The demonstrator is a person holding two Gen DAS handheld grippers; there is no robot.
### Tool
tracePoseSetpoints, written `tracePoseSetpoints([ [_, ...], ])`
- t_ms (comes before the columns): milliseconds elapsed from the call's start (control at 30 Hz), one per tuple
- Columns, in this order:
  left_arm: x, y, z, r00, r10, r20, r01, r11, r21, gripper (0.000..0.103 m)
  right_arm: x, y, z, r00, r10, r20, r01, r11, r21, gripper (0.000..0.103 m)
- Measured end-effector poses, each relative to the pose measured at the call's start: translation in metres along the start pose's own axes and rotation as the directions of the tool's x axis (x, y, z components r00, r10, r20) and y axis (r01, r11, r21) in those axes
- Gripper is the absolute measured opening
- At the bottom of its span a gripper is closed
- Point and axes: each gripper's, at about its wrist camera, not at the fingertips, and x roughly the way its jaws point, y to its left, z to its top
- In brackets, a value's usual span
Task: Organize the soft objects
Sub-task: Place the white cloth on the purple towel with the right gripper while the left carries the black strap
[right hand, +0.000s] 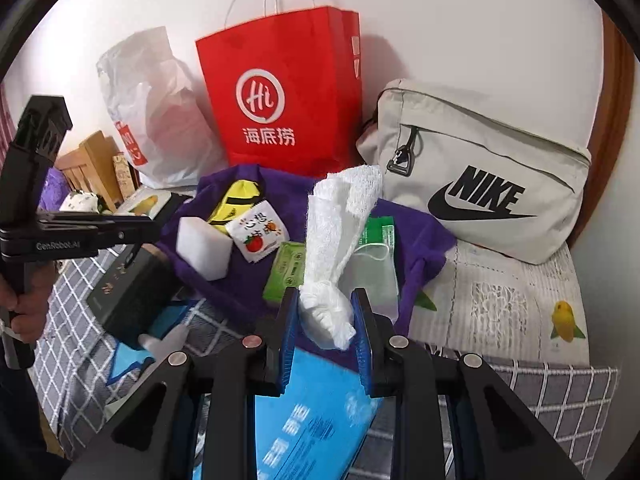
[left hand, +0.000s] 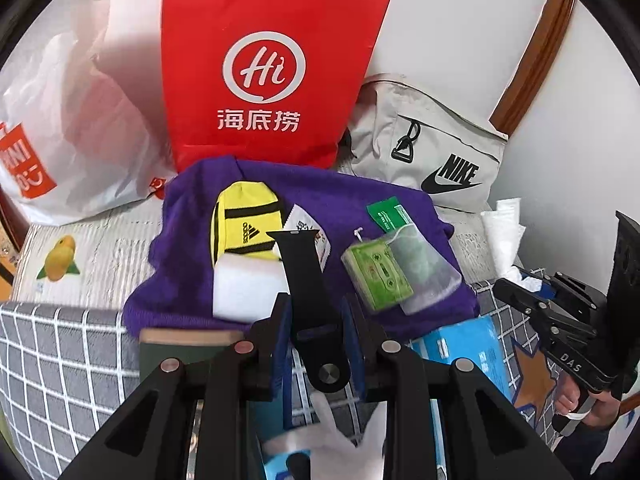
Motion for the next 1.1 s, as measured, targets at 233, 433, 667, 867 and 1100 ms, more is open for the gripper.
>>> tracePoseSetpoints([
  [233, 0.024, -0.002, 0.016, 0.999, -0.023, -0.024, 0.023, 1.0, 0.014, 0.025, 0.035, -0.013, 0.011, 0.998, 0.004, -0.06, -0.003, 1.0, 0.012, 0.026],
  [433, 0.049, -0.006, 0.026, 0.998, -0.036, -0.059, 0.038, 0.999, 0.027, 0.025, 0.061, -0.018, 0.017, 0.995, 0.017, -0.103, -0.016, 1.0, 0.014, 0.026],
  [667, 0.078, -0.016, 0.035, 0.994, -0.037, -0.108, 0.043, 0.997, 0.058, 0.025, 0.09, -0.02, 0.016, 0.985, 0.014, -0.174, -0.016, 1.0, -0.011, 0.026],
  [867, 0.099, -0.021, 0.035, 0.988, -0.049, -0.147, 0.06, 0.996, 0.067, 0.025, 0.104, -0.024, 0.013, 0.976, 0.021, -0.215, -0.025, 1.0, -0.017, 0.026],
  [1100, 0.109, -0.02, 0.033, 0.984, -0.047, -0.17, 0.059, 0.996, 0.066, 0.025, 0.115, -0.025, 0.01, 0.966, 0.018, -0.258, -0.022, 1.0, -0.014, 0.027],
])
